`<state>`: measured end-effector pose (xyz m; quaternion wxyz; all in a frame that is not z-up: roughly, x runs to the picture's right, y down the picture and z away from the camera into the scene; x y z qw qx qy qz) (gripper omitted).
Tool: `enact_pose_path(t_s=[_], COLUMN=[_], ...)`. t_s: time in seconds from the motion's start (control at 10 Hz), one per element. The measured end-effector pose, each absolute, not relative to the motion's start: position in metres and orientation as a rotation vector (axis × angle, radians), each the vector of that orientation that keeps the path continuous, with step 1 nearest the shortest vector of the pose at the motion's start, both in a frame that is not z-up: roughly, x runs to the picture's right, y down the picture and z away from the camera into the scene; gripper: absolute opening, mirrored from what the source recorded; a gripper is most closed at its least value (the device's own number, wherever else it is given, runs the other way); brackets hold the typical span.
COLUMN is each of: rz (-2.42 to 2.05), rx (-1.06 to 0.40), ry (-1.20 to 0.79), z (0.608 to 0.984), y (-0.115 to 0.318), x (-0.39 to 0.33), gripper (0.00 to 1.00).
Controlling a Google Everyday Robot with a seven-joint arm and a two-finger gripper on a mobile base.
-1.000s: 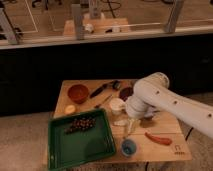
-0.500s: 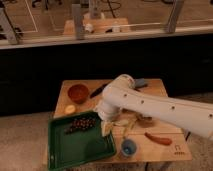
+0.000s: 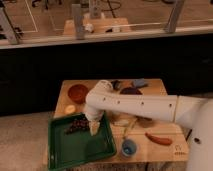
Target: Place grapes in red bowl
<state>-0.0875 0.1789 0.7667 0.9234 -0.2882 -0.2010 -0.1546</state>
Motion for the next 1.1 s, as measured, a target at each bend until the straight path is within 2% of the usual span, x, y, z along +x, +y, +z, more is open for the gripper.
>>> enact_pose_path(t_s=[0.4,0.6,0.7,0.8,1.1], rz=[-0.308,-0.311,-0.307,-0.307,-0.305], rx=[-0.584,-0.579,-0.582,-0.57,-0.568], ry=[-0.393,-0.386,-0.389,-0.388,-0.405], z=[0.803,0.848,0.858,0.888,0.908], y=[0.165,0.134,0.127,0.103,0.07], x=[-0.056,-0.042,-0.04,-0.033,-0.027], gripper=[0.8,0.8,0.8,0.8,0.8])
